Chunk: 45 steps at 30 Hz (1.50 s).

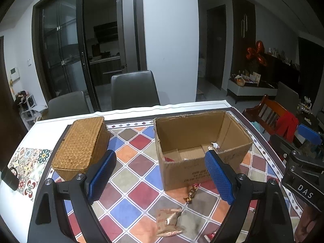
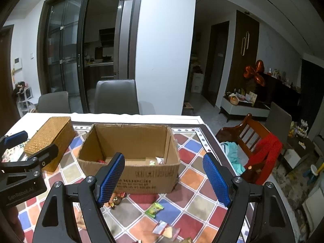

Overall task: Organize snacks
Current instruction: 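Move both tools back from the box toward the snacks on the table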

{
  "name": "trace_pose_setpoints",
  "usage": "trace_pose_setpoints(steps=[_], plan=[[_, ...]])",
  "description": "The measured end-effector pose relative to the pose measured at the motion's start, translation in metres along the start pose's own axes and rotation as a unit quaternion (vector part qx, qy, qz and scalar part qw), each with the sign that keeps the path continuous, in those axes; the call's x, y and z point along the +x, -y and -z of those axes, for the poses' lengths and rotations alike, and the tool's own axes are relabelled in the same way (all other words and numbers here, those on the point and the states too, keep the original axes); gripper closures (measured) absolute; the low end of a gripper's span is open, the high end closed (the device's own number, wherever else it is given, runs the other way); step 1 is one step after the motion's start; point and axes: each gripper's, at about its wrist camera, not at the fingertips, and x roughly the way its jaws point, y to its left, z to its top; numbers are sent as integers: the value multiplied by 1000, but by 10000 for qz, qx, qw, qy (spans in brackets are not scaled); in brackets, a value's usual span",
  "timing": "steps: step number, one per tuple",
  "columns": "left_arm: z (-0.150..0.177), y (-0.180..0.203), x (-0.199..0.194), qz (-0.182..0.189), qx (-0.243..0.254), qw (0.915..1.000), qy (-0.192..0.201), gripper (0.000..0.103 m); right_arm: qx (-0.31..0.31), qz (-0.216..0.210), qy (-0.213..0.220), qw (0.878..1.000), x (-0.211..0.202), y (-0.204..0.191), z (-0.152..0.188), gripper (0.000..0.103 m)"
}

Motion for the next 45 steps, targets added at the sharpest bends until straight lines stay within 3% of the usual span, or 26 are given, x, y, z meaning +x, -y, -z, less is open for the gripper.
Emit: trace_pose_setpoints(steps=[22,45], plan=[[63,0,-12,2,150,9996,-235,13,41,168,-225,9996,-16,-7,63,23],[131,8,30,126,119,9985,-523,13,261,458,-570,9970,11,-4,126,23]])
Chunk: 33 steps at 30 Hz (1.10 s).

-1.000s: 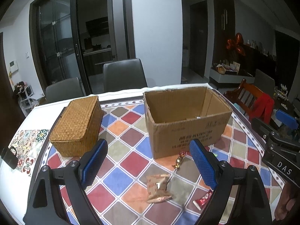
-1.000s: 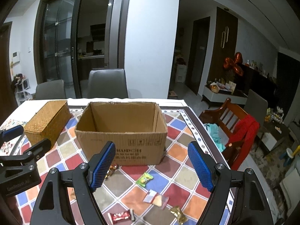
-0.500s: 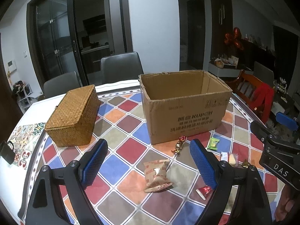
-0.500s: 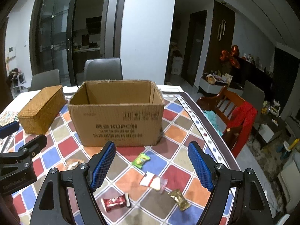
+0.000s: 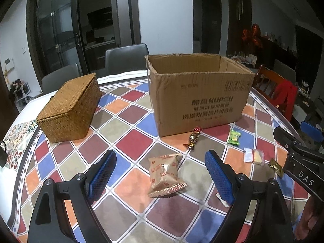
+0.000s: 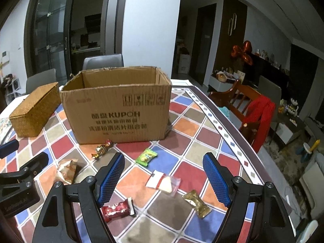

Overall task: Organize snacks
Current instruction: 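Move both tools back from the box toward the snacks on the table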

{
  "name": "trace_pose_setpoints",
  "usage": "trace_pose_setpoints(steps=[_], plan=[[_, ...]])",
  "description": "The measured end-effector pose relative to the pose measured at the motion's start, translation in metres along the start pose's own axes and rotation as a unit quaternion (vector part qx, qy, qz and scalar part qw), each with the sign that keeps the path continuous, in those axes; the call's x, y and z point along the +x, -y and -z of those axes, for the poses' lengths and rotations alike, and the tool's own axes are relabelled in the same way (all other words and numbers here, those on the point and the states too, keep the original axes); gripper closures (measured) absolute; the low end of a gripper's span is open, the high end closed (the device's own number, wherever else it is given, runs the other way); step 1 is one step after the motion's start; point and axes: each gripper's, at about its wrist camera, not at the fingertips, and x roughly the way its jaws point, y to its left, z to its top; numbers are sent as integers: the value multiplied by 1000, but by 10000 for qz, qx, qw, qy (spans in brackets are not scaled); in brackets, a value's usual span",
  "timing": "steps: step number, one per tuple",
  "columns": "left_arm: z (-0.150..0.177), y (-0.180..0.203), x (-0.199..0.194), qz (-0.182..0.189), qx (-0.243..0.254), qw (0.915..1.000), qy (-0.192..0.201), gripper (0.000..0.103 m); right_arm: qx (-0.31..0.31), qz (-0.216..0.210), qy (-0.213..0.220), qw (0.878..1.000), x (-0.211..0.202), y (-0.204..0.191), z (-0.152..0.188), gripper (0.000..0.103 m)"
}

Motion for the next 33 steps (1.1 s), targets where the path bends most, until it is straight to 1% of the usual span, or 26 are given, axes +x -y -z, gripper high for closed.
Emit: trace_pose_setpoints(steps=[7,12,16,21,26,33], plan=[[7,0,13,-35,-64,10000,-29,13,21,3,-71,10000,12,0,5,23],[11,4,24,-7,-7,9999,-123,13,56,-38,-195,9998,24,0,10,23],[16,7,30,-58,58,9999,-128,14,101,-59,-274,9996,31,1,16,23],[21,10,39,-16,121,9996,-261,14,160,-133,-416,9989,40,2,24,23],[25,11,43,-118,197,9994,-270,14,184,-121,-501,9985,46,1,30,23],[32,14,57,-213,272,9987,-387,14,223,-139,-616,9978,53,-2,38,23]])
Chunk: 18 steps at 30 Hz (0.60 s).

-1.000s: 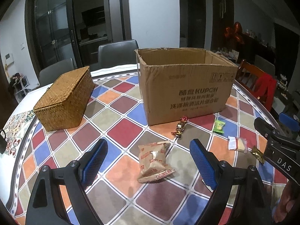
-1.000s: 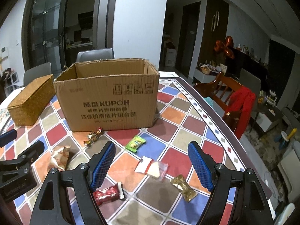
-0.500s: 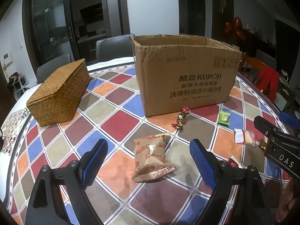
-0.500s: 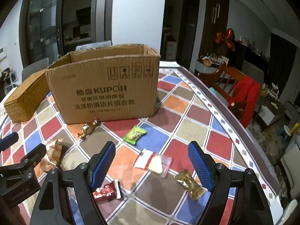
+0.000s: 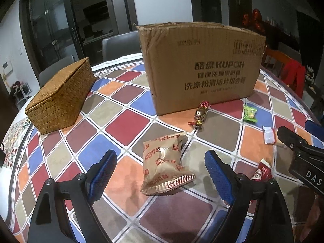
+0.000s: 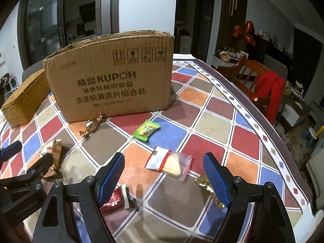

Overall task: Organize snacks
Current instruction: 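Move both tools back from the box toward the snacks on the table, then grasp the tan biscuit packet with the left tool while the right tool grasps the clear pastry packet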

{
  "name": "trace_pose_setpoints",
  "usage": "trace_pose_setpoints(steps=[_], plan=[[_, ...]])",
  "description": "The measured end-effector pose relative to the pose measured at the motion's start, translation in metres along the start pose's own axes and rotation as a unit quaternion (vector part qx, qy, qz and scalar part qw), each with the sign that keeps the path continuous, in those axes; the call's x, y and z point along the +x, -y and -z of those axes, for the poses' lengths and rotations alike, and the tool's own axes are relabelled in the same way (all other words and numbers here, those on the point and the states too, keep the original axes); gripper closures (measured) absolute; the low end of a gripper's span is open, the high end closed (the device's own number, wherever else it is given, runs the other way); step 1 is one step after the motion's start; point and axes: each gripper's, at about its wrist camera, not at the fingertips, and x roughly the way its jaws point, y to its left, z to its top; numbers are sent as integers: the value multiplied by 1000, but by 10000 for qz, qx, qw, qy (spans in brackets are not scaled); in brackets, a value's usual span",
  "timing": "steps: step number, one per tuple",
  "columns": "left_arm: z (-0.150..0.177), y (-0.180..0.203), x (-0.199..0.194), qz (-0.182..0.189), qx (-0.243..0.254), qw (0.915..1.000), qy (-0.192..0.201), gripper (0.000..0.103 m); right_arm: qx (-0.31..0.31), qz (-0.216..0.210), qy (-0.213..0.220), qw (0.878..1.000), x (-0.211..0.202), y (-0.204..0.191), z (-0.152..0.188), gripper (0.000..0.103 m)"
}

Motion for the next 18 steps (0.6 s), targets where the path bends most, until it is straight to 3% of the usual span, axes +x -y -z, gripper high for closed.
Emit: trace_pose_setpoints(steps=[18], plan=[[2,5,31,-61,-23,9995,-318,20,171,40,-491,9986,41,6,3,23]])
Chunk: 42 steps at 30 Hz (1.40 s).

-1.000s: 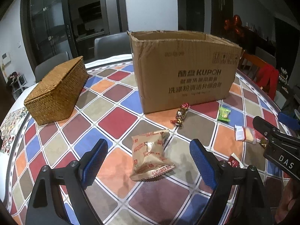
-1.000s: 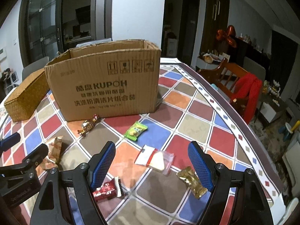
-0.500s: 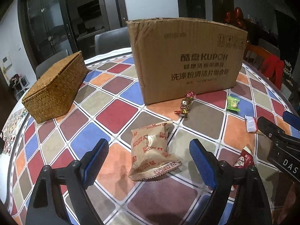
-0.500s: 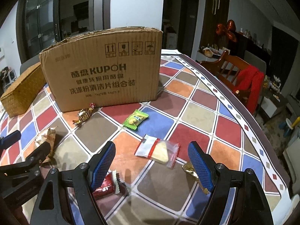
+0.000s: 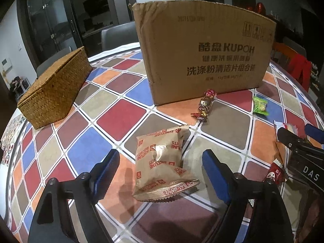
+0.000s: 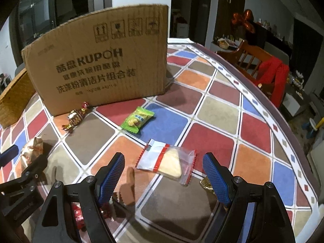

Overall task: Organize snacks
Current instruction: 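Grasp the tan biscuit packet with the left tool while the right tool grasps the clear pastry packet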

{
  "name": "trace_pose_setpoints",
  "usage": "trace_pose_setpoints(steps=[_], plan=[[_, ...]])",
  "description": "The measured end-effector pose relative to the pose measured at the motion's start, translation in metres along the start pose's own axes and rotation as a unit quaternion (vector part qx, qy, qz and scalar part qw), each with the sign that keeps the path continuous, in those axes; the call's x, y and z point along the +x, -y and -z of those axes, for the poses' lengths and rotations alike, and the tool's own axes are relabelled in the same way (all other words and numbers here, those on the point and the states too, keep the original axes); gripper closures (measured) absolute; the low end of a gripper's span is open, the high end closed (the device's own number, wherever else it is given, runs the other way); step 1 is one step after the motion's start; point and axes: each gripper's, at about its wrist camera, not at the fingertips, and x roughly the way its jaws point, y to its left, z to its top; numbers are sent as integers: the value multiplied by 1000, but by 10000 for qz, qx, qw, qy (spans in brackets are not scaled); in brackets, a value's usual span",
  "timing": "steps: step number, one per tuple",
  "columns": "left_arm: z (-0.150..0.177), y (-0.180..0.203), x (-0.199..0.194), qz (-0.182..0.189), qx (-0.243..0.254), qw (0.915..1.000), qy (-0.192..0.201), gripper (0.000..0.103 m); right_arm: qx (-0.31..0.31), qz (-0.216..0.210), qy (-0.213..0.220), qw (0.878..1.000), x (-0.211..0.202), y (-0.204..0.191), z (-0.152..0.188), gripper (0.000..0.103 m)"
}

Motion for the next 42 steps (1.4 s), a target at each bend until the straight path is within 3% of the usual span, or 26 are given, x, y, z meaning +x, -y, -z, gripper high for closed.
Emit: trace_pose_setpoints(steps=[8,17,25,28,42], plan=[[-1,-3,6,14,-62,10000,-73,31,112,-177,-322,9993,16,0,1,23],[2,-7,14,153,-202,9994,-219,44,68,-115,-311,9994,18,-4,-1,24],[1,-6,10,241,-203,9994,-133,49,104,-176,-256,9995,17,-2,-4,49],[1,-7,6,222,-222,9995,-42,51,97,-273,-218,9993,15,-2,-5,64],[-4,-5,-7,272,-181,9995,25,55,131,-370,-127,9991,2,1,-9,68]])
